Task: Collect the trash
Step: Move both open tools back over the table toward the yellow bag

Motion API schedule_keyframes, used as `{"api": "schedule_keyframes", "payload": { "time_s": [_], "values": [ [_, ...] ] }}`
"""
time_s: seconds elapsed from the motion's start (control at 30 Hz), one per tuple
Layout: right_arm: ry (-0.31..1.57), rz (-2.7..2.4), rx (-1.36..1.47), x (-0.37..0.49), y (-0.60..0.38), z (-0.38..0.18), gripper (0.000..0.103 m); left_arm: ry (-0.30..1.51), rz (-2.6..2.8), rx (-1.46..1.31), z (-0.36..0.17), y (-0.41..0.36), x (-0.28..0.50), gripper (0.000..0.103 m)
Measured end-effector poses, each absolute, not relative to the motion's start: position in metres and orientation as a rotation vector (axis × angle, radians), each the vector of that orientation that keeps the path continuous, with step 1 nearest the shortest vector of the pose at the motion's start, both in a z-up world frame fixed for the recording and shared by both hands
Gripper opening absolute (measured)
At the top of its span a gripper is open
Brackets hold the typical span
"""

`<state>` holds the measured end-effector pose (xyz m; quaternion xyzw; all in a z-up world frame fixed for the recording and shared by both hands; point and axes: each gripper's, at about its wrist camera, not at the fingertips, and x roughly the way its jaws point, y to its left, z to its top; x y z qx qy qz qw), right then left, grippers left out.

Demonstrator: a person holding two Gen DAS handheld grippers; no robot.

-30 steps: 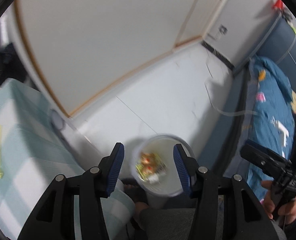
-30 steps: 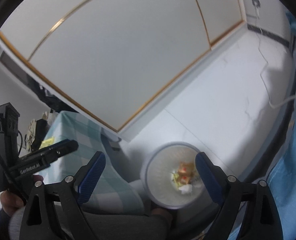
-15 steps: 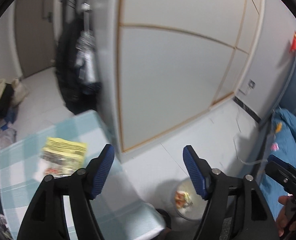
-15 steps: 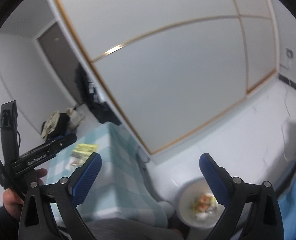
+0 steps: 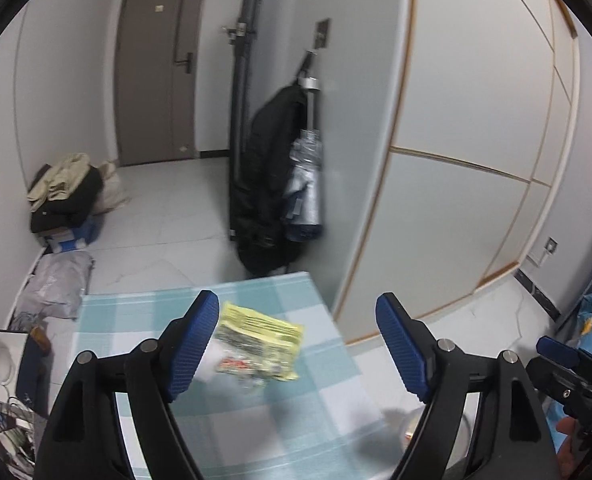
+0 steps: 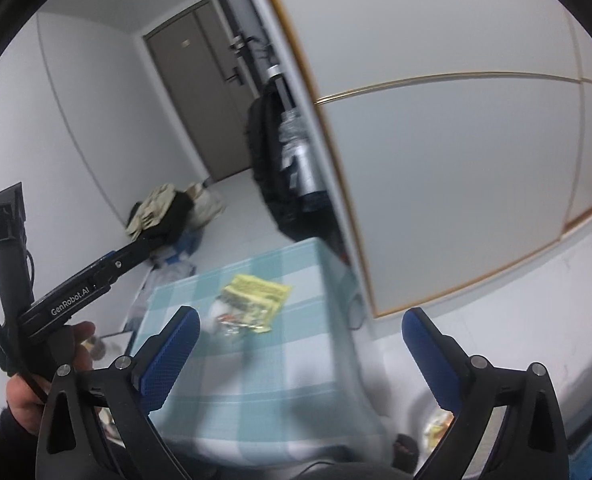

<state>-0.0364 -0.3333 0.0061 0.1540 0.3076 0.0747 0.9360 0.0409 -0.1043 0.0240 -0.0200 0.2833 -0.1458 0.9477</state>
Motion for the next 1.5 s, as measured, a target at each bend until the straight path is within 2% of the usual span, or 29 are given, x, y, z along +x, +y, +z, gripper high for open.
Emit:
{"api": "schedule_keyframes", "payload": {
  "time_s": [0.3, 0.6, 0.9, 1.1, 1.23, 1.33, 1.37, 1.5],
  "values": [
    [0.685, 0.241, 0.283, 0.006, -0.275, -0.002, 0.102, 0.578, -0.169, -0.077, 0.016, -0.043, 0.056, 0.082],
    [0.749, 0.258, 0.321, 0.069, -0.255, -0.026, 0.102, 0.653, -0.09, -0.128, -0.021, -0.002, 0.083, 0.082],
    [0.92, 0.33, 0.222, 0.15, -0.224, -0.074, 0.102, 0.713, -0.116, -0.135, -0.026, 0.018, 0.098, 0.082],
    [0.934, 0.396, 0.028, 0.191, -0.203, -0.104, 0.102, 0.777, -0.147, -0.191, -0.033, 0.029, 0.108, 0.082],
    [1.019, 0.428, 0.079, 0.21, -0.21, -0.122, 0.1, 0.795, -0.146, -0.176, -0.037, 0.03, 0.115, 0.082],
    [1.013, 0.446, 0.101, 0.211, -0.215, -0.121, 0.1, 0.807, -0.181, -0.187, -0.038, 0.031, 0.12, 0.082],
    [1.008, 0.445, 0.1, 0.211, -0.216, -0.121, 0.098, 0.814, -0.191, -0.188, -0.038, 0.03, 0.121, 0.082],
    [1.062, 0.461, 0.119, 0.216, -0.219, -0.129, 0.074, 0.838, -0.22, -0.191, -0.04, 0.026, 0.124, 0.082]
  ]
}}
